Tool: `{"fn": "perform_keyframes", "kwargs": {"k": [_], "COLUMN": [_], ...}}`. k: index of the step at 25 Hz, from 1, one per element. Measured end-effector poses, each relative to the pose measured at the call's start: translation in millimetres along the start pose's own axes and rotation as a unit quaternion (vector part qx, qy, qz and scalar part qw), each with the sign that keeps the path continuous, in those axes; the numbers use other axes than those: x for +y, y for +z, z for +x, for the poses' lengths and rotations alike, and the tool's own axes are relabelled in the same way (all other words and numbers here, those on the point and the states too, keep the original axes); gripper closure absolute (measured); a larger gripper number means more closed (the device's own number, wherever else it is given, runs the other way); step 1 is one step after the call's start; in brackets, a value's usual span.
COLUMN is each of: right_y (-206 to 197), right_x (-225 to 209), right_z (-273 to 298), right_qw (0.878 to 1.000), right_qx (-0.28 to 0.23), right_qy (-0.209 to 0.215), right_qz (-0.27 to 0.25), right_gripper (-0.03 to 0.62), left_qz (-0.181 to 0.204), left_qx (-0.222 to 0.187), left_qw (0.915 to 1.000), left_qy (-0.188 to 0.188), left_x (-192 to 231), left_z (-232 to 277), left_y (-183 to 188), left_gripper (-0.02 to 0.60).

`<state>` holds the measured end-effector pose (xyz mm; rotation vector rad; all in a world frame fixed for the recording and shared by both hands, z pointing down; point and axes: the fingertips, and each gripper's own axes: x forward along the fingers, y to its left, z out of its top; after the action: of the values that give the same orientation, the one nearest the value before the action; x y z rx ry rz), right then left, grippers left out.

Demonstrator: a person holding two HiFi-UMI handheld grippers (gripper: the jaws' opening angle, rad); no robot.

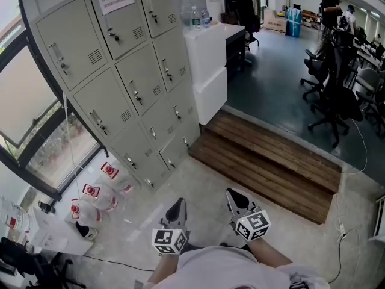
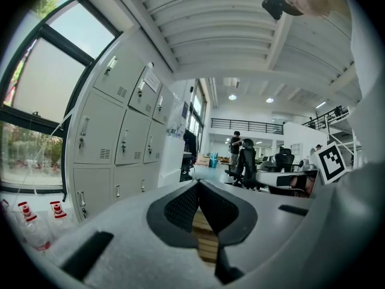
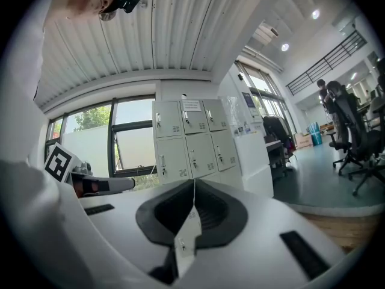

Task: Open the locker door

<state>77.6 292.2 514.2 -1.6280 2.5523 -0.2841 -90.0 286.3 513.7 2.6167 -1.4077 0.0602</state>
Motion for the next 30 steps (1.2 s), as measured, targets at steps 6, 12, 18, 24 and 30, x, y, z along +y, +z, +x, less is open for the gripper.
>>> {"fn": "perform_keyframes", "kwargs": {"k": [6,12,18,24,30], "right_y": [-1.0,0.7,1.4,-2.4,-4.7], "right_x": [-5.7,-8.3,-8.1,-14.6,-31.2], "right_z": [-1.8,-2.2,-2.6,3.4,32.3], "right_qw": [1.0,1.0,1.0,1.0,1.0], "right_qx": [0.0,-0.002,-0.001,0.008,0.015], "right_qy": [-0.007,-0.009,-0.005,-0.005,-0.009], "right_qz": [0.002,0.002,-0.001,-0.005,-0.01], "right_gripper": [0.58,0.58,0.58,0.58,0.58], "left_qz": [0.001,0.003,0.004,0.001,-0.004], "left_qx": [0.0,-0.001,-0.001,-0.003,0.002], "left_qw": [1.0,1.0,1.0,1.0,1.0], "left_qy": [-0.001,-0.001,0.0,0.001,0.001], "left_x": [-2.8,-4.9,-5.6,-1.8,19.5], "left_z": [1.7,2.6,3.9,13.4,43.1], "left_y": [-1.1,0.2,-0.9,-0.2,-7.0], "left_gripper": [0.58,0.578,0.579,0.579,0.579]}}
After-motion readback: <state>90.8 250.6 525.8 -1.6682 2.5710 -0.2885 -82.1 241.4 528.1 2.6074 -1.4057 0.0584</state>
